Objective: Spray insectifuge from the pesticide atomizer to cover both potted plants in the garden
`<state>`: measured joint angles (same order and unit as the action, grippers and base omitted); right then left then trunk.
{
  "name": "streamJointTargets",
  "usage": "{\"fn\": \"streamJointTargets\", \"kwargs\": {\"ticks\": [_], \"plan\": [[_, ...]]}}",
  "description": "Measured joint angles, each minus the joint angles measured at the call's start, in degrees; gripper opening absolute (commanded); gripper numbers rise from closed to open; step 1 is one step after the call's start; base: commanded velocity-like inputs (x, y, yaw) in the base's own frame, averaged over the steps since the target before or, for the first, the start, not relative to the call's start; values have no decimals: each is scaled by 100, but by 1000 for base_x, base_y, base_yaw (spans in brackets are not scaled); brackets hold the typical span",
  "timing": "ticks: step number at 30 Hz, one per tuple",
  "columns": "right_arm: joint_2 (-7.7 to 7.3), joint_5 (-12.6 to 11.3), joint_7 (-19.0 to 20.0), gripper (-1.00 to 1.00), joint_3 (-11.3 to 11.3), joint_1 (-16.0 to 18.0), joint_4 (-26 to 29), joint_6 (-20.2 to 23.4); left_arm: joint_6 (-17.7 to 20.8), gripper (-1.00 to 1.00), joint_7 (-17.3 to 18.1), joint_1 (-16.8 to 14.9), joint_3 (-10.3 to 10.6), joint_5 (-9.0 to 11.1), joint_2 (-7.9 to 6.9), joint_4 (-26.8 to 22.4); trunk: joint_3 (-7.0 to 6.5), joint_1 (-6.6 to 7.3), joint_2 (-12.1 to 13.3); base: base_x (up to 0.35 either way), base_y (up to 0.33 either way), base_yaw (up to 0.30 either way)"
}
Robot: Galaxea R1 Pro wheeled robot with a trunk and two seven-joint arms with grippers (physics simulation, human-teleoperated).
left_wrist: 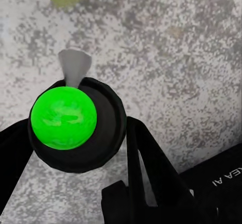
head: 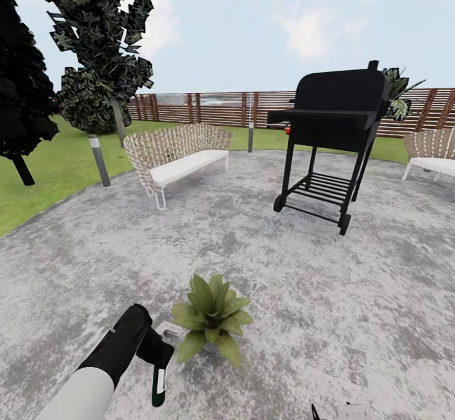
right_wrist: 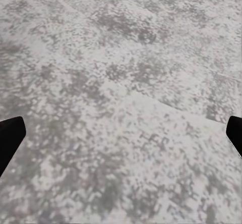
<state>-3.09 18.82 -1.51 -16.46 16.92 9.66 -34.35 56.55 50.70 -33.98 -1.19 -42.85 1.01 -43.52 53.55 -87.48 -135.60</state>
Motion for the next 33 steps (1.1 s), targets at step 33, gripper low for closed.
{"fn": "streamJointTargets", "kwargs": {"ticks": [33], "plan": [[6, 23, 8, 100, 5, 0, -11, 9, 147, -100, 707, -913, 785, 19, 165, 491, 0, -3, 0, 8, -66, 55]]}}
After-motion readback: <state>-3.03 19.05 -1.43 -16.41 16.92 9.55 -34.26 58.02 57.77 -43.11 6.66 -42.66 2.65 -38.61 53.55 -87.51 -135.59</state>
